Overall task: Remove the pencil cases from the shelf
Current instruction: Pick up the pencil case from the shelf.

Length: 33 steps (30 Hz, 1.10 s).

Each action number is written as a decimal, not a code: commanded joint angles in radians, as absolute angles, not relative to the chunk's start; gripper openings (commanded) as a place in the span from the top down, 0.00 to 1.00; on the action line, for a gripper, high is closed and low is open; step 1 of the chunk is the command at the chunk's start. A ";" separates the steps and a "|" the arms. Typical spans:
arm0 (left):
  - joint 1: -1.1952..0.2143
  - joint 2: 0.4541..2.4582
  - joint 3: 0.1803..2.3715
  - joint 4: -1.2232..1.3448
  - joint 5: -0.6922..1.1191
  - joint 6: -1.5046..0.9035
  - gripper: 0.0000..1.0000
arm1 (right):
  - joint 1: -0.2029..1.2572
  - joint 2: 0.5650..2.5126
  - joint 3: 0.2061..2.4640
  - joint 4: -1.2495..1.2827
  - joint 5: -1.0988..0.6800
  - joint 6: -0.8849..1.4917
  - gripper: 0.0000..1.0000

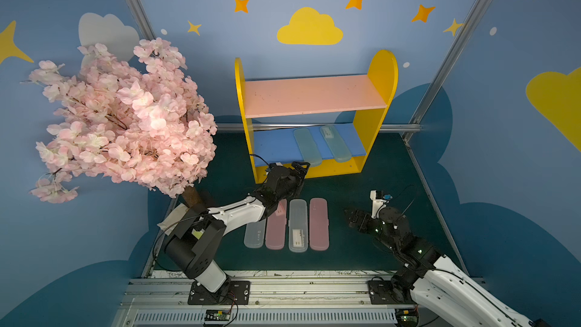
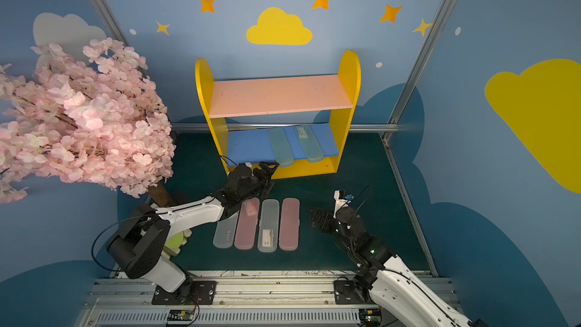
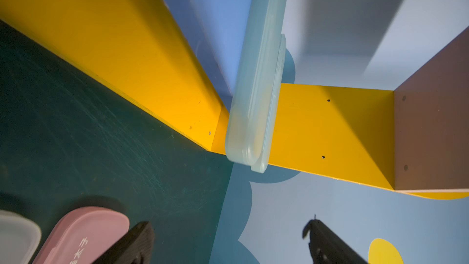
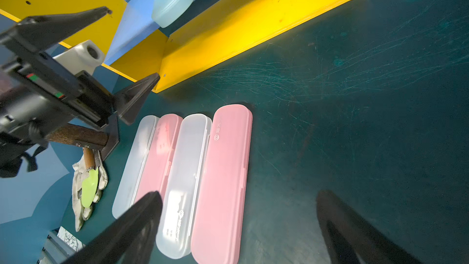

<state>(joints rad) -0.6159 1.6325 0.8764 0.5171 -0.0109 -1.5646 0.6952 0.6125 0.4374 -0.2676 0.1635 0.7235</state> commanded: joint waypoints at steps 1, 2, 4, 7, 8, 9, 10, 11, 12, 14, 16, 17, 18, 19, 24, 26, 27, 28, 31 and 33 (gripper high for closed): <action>-0.598 1.694 0.923 0.601 0.022 -1.590 0.04 | 0.690 0.601 0.440 -0.287 0.182 0.709 0.01; -0.593 1.722 0.936 0.620 0.027 -1.596 0.05 | 0.691 0.600 0.440 -0.285 0.181 0.709 0.01; -0.585 1.766 0.957 0.660 0.037 -1.606 0.08 | 0.689 0.601 0.441 -0.285 0.182 0.707 0.01; -0.579 1.826 0.983 0.721 0.040 -1.618 0.17 | 0.686 0.603 0.440 -0.284 0.181 0.707 0.01; -0.579 1.845 0.990 0.745 0.037 -1.617 0.23 | 0.686 0.603 0.440 -0.285 0.181 0.707 0.01; -0.578 1.859 0.996 0.763 0.033 -1.617 0.27 | 0.686 0.602 0.440 -0.285 0.181 0.707 0.01; -0.579 1.868 0.999 0.767 0.028 -1.618 0.28 | 0.683 0.601 0.440 -0.286 0.181 0.707 0.01; -0.579 1.879 1.004 0.773 0.024 -1.619 0.29 | 0.684 0.601 0.440 -0.287 0.179 0.707 0.01; -0.580 1.884 1.006 0.783 0.016 -1.613 0.32 | 0.683 0.600 0.440 -0.286 0.177 0.707 0.01; -0.581 1.888 1.010 0.783 0.001 -1.601 0.32 | 0.681 0.601 0.437 -0.287 0.174 0.707 0.01; -0.581 1.886 1.013 0.776 -0.008 -1.593 0.32 | 0.680 0.598 0.436 -0.286 0.173 0.709 0.01; -0.581 1.884 1.015 0.766 -0.013 -1.590 0.33 | 0.680 0.597 0.434 -0.287 0.173 0.709 0.01; -0.581 1.882 1.015 0.763 -0.020 -1.585 0.33 | 0.678 0.597 0.435 -0.287 0.172 0.710 0.01; -0.580 1.881 1.017 0.760 -0.024 -1.581 0.35 | 0.678 0.595 0.435 -0.286 0.172 0.710 0.01; -0.588 1.869 1.012 0.742 -0.081 -1.559 0.40 | 0.676 0.588 0.432 -0.283 0.169 0.718 0.01; -0.594 1.866 1.016 0.739 -0.102 -1.542 0.41 | 0.676 0.586 0.430 -0.284 0.167 0.719 0.01; -0.596 1.865 1.020 0.737 -0.109 -1.535 0.40 | 0.675 0.585 0.428 -0.284 0.167 0.719 0.02; -0.598 1.866 1.022 0.735 -0.117 -1.529 0.41 | 0.674 0.584 0.428 -0.285 0.167 0.719 0.01; -0.603 1.867 1.031 0.735 -0.139 -1.518 0.41 | 0.674 0.583 0.428 -0.284 0.167 0.719 0.01; -0.604 1.869 1.038 0.735 -0.148 -1.512 0.42 | 0.674 0.581 0.428 -0.284 0.166 0.720 0.01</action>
